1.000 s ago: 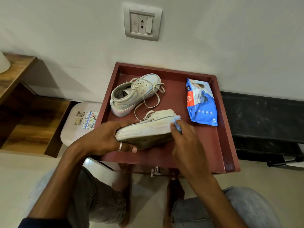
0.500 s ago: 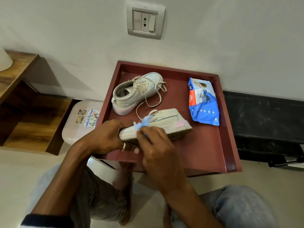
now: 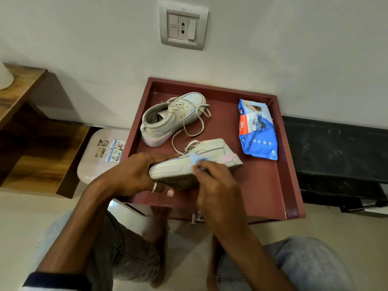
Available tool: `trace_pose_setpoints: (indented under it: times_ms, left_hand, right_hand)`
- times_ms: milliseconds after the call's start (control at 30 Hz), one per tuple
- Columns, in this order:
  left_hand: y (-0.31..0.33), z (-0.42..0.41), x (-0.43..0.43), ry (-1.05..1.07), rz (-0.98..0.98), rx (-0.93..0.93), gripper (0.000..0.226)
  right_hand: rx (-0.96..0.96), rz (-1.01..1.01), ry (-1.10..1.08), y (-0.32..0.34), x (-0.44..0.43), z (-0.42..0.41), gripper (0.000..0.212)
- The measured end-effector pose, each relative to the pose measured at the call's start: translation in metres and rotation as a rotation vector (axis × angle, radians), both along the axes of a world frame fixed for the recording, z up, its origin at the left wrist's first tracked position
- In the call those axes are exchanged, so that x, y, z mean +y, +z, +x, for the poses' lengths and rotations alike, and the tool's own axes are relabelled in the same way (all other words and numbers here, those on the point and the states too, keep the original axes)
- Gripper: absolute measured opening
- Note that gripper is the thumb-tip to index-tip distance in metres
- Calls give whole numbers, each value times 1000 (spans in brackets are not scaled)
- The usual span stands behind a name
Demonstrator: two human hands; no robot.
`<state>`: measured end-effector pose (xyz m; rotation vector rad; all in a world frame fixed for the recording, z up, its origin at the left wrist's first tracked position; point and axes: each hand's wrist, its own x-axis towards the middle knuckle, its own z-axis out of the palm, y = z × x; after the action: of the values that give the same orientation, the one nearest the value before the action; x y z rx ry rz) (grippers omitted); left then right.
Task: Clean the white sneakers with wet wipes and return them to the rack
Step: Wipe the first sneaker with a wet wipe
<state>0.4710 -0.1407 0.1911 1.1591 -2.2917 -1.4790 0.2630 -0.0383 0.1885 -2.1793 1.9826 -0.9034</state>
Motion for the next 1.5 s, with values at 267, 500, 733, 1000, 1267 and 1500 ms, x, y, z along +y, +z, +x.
trace_pose_setpoints:
  times_ms: [267, 500, 733, 1000, 1267, 1500]
  left_hand:
    - [-2, 2, -1, -24, -10, -46, 69]
    - [-4, 1, -2, -12, -30, -77, 47]
    - [0, -1, -1, -32, -2, -34, 80]
    - [-4, -13, 3, -25, 118, 5, 80]
    - [-7, -17, 2, -36, 142, -27, 62]
    - [-3, -18, 1, -98, 153, -39, 61]
  right_hand:
    - [-105, -20, -8, 12, 5, 28, 27]
    - [11, -52, 177, 7, 6, 33, 28]
    - [135, 74, -152, -2, -10, -56, 20]
    - [93, 69, -197, 8, -14, -49, 19]
    - [190, 117, -192, 3, -15, -36, 21]
    - [258, 107, -108, 5, -22, -63, 38]
